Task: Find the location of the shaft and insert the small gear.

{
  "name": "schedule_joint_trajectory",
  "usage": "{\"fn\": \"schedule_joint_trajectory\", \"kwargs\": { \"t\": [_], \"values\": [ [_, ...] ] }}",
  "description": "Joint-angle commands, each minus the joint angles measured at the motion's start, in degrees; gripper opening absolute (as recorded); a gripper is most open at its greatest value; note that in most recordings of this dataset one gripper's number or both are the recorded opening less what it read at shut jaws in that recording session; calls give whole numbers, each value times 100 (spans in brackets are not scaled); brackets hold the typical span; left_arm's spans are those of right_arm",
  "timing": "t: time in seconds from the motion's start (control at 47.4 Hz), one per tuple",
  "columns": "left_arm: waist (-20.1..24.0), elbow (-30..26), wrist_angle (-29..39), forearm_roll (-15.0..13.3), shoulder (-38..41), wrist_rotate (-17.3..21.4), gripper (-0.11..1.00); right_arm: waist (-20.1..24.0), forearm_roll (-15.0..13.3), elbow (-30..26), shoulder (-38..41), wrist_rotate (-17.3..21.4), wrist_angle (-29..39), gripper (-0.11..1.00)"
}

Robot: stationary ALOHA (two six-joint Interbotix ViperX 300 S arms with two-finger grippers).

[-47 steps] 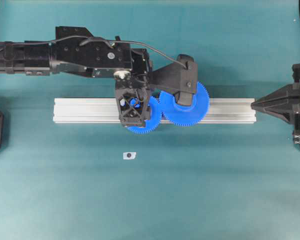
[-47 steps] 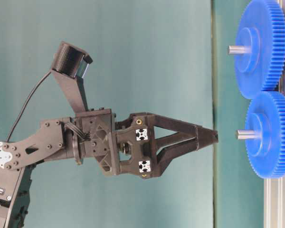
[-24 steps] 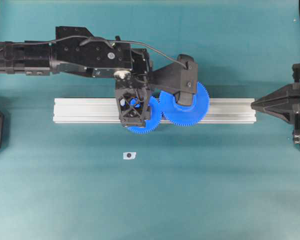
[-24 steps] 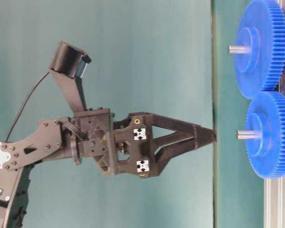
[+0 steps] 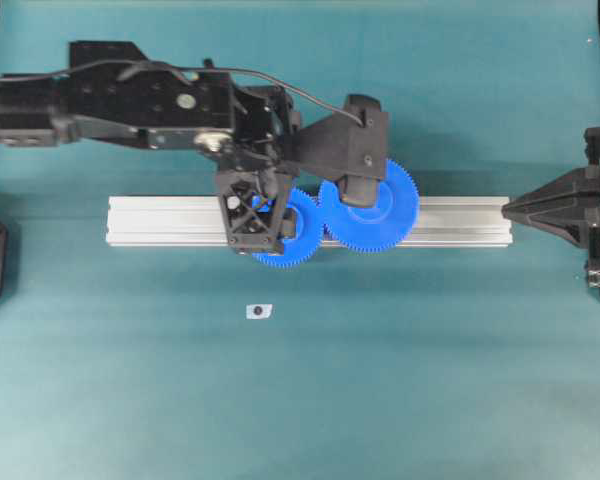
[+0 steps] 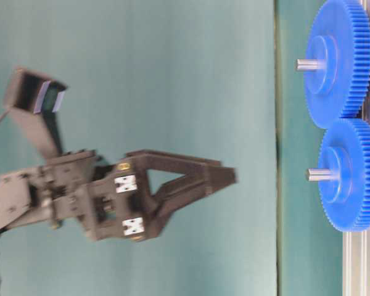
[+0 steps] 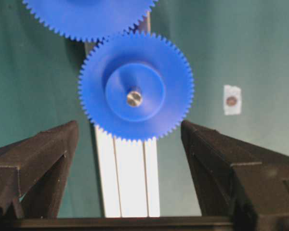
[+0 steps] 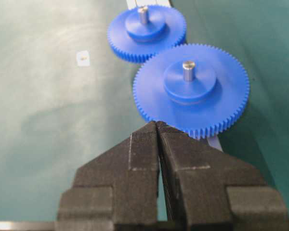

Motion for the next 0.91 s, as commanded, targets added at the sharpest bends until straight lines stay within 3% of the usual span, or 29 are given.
{"fn": "schedule_joint_trajectory", "kwargs": {
  "t": [0.0,0.886],
  "values": [
    [-53,0,-44,18,-334,-9,81,-26,0,-53,44,53,-18,4],
    [-123,677,-404,18,-1406,-70,81,-26,0,53,44,62,-9,4]
  ]
}}
